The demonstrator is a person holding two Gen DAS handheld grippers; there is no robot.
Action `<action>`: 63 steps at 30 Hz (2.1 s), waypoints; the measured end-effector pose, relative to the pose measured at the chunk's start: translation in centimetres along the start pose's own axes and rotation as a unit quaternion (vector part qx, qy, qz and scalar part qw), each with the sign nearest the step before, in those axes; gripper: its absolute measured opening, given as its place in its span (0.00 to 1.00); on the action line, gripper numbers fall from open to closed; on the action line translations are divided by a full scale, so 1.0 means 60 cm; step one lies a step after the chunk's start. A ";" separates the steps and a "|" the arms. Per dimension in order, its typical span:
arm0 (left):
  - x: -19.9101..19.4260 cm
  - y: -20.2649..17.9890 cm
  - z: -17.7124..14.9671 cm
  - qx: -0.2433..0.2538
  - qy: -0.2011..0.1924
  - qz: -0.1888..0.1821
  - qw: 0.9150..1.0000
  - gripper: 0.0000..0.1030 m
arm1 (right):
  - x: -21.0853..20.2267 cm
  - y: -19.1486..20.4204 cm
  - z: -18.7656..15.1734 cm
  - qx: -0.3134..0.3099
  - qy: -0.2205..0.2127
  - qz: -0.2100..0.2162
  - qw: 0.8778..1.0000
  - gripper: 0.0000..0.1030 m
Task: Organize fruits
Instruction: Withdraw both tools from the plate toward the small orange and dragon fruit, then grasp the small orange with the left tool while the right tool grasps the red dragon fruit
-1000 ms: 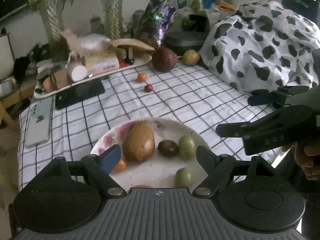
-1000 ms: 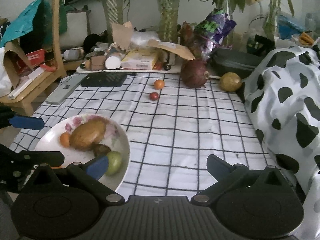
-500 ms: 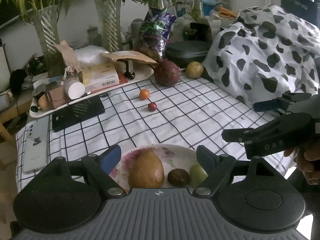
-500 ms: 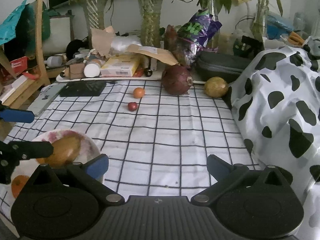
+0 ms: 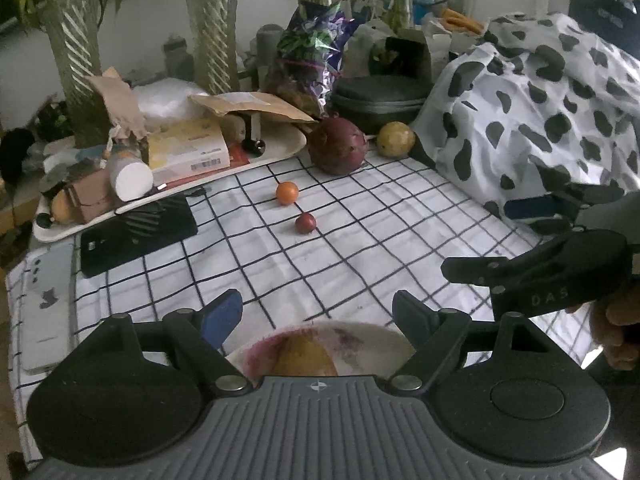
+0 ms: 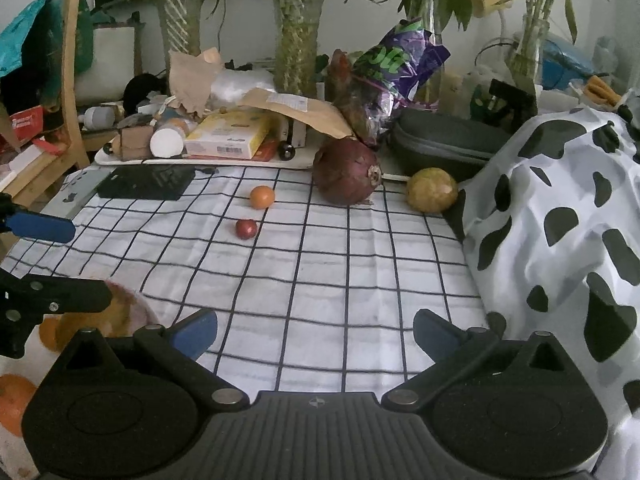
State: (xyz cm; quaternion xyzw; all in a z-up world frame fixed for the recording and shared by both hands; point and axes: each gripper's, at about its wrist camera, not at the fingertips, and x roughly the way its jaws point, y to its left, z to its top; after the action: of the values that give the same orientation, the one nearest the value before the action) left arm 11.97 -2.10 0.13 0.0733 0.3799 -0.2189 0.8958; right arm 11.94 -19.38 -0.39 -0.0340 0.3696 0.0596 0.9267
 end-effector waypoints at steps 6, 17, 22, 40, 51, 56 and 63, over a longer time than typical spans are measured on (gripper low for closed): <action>0.025 0.013 0.021 -0.010 0.000 -0.006 1.000 0.79 | 0.024 -0.018 0.020 0.011 -0.002 -0.008 1.000 1.00; 0.077 0.018 0.058 0.004 0.007 -0.003 1.000 0.79 | 0.068 -0.045 0.050 0.019 0.001 -0.013 1.000 1.00; 0.106 0.021 0.071 0.018 0.000 -0.002 1.000 0.79 | 0.090 -0.052 0.067 0.020 0.001 -0.017 1.000 1.00; 0.229 0.064 0.111 0.006 -0.016 -0.009 1.000 0.58 | 0.164 -0.068 0.103 0.008 0.002 -0.028 1.000 1.00; 0.290 0.070 0.133 -0.011 0.013 -0.033 0.999 0.36 | 0.203 -0.077 0.111 -0.009 0.002 -0.028 1.000 1.00; 0.296 0.074 0.137 -0.012 0.021 -0.025 0.999 0.29 | 0.212 -0.082 0.115 -0.002 0.003 -0.028 1.000 1.00; 0.281 0.085 0.148 -0.024 0.020 -0.034 0.999 0.23 | 0.217 -0.079 0.117 -0.002 -0.011 -0.022 1.000 1.00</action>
State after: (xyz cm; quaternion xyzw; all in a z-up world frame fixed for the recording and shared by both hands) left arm 30.38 -5.87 -5.81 0.0436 0.4051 -0.2385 0.8815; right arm 26.69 -22.20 -4.18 -0.0436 0.3581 0.0407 0.9318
